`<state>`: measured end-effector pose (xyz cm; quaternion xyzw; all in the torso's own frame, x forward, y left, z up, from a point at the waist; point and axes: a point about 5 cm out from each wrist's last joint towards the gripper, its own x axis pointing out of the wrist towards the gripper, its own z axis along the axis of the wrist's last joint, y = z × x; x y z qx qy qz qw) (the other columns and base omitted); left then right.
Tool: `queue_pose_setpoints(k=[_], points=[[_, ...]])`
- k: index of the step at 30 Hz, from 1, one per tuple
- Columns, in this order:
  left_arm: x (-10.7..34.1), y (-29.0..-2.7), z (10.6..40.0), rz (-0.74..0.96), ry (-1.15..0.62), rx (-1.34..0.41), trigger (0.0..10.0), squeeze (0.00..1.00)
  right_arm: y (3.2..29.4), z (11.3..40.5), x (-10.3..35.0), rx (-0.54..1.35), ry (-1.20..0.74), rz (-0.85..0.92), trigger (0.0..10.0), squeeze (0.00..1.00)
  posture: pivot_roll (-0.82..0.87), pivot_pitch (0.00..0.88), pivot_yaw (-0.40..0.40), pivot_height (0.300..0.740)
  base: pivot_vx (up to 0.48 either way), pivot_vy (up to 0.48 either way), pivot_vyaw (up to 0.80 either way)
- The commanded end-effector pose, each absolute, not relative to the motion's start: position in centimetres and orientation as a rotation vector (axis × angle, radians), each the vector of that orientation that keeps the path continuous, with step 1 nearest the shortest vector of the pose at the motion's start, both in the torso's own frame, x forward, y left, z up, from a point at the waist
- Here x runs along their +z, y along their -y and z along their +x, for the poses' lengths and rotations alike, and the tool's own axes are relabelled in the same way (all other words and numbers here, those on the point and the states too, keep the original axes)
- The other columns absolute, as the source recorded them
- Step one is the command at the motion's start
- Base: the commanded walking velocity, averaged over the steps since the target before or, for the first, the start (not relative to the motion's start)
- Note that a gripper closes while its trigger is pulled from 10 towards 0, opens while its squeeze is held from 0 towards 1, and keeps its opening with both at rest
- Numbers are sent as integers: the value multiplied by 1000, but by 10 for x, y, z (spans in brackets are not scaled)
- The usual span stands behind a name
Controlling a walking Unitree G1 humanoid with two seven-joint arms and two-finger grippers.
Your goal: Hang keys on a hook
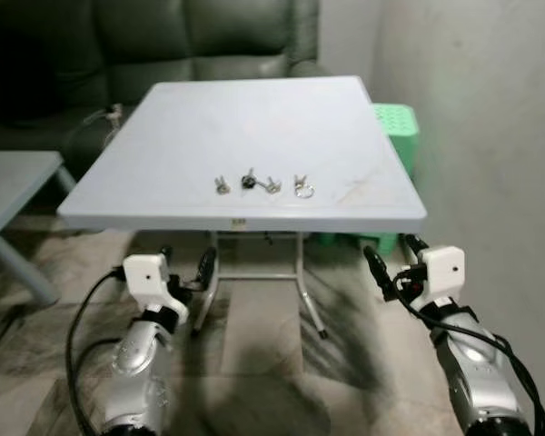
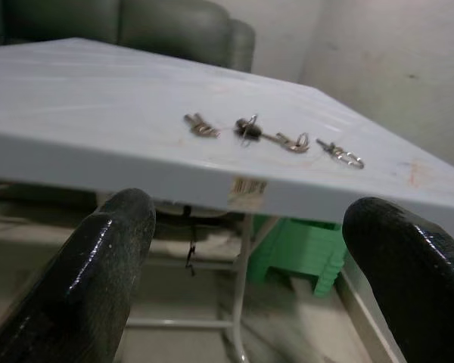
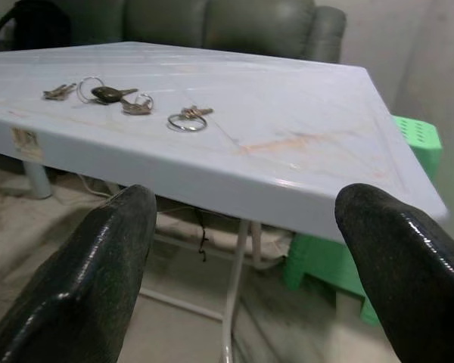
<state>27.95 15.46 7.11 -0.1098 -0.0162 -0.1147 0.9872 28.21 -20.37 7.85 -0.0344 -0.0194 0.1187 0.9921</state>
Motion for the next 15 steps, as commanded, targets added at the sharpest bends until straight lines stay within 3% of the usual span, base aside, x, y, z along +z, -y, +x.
queue_pose_setpoints(k=[1,15], points=[[73,-164,280,-197,33,-204,10000,0,197,285,83,262,52,-52,10000,0,-12,10,-39,740,0,0,0],[74,-165,281,-301,31,-169,10000,0,198,284,84,274,55,-31,10000,0,-7,3,-43,740,0,0,0]])
